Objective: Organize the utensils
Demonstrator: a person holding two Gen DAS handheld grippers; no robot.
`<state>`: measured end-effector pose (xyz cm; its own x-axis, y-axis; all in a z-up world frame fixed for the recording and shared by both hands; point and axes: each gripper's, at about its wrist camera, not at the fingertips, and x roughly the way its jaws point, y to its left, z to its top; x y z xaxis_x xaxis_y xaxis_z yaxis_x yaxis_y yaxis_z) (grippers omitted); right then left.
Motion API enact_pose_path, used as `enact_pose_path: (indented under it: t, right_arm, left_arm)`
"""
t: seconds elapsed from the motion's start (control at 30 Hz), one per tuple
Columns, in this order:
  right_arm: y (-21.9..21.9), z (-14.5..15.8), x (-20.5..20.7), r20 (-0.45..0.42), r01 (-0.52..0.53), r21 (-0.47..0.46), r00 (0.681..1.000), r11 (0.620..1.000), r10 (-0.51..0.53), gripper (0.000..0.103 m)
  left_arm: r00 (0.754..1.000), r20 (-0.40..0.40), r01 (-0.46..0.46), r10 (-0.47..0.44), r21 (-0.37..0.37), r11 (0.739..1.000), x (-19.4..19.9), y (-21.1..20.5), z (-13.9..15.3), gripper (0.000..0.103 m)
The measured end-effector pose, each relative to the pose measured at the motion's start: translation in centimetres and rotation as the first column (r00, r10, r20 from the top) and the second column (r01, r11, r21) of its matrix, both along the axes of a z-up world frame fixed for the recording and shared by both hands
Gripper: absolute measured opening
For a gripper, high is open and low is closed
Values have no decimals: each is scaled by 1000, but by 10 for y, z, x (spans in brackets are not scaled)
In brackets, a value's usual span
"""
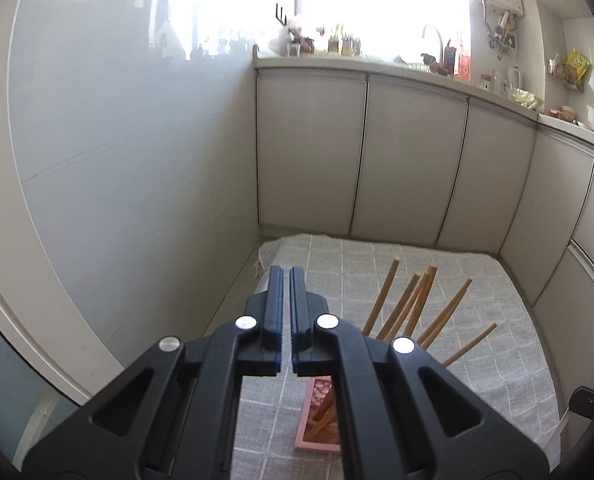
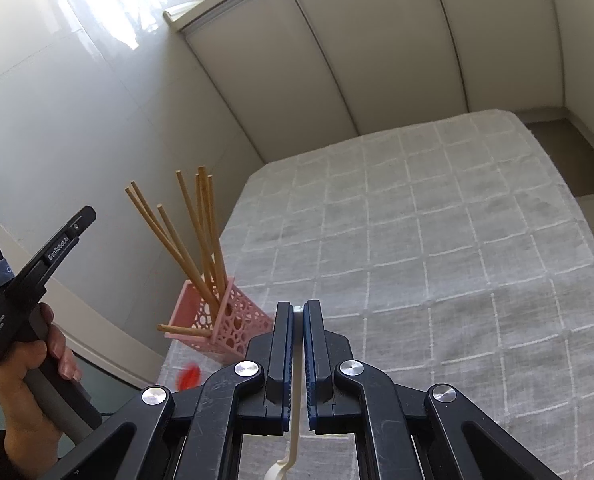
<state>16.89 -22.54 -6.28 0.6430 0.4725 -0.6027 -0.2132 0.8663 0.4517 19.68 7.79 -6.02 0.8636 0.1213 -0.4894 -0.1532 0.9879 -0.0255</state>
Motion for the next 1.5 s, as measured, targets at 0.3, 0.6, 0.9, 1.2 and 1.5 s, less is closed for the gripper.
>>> enact_pose_path:
  t: [0.3,0.6,0.9,1.2,1.5]
  right_arm:
    - [0,-7,2,-37,-10,0,999,1000,10,4]
    - [13,-22,2,-93,-37,-19,995,999,35,4]
    - [28,-35,1,-129,-58,-53,990,997,50,4]
    - [29,-21,-8,-91,-59,-39,994,998,55,4]
    - [27,49,-24,111,-47,29,993,998,43,4]
  left_arm:
    - [888,-448,48,-108,-142,989,-17,28,-61,52]
    - [690,-715,109,-115,-54,993,-37,12,-160,53]
    - [654,-751,168,-91,27,985,-40,-12,-185,38]
    - [739,-658,180,-141,-8,984,-56,-16,-141,27]
    - [956,-215,190,-200,-67,980,-86,-5,11,27]
